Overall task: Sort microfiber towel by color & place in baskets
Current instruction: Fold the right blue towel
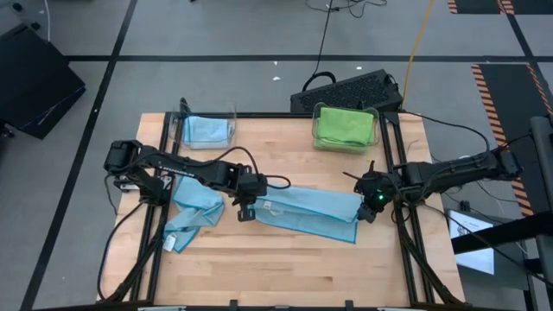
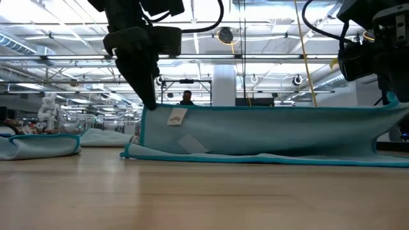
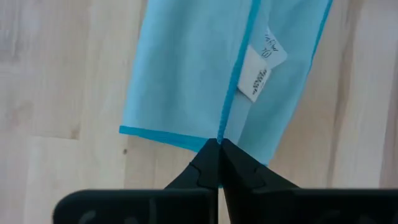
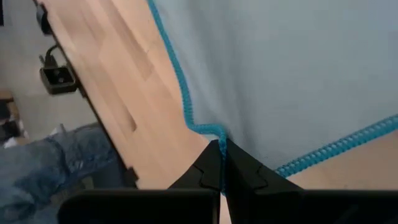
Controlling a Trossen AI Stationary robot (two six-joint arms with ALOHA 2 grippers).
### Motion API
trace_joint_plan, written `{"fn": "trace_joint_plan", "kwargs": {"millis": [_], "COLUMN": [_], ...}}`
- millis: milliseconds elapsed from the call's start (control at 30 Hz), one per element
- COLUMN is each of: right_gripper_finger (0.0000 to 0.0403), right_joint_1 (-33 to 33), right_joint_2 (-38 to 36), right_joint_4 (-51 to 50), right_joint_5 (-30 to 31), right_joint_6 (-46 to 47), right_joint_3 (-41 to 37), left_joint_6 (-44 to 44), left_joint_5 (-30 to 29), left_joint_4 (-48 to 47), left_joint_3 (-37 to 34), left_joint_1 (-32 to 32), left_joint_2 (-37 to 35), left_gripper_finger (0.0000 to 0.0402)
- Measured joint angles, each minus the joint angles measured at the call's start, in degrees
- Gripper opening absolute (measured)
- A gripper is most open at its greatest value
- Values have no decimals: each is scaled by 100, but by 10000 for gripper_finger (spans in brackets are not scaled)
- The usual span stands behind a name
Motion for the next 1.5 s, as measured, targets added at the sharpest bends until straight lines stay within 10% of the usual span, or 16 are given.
{"fn": "trace_joint_plan", "kwargs": {"millis": [1167, 1500], "right_gripper_finger": [2, 74], "right_joint_1": [224, 551], "right_joint_2": [586, 730], "right_joint_4": [572, 606], "right_joint_5": [-177, -173], "right_joint_6": [668, 836], "right_joint_3": [-4, -4], "left_joint_6": [85, 156], "left_joint_5": [-236, -226], "left_joint_4": [117, 199], "left_joint_3": [-9, -9], "left_joint_1": [-97, -95], "left_joint_2": [0, 0], "left_gripper_finger": [13, 10]}}
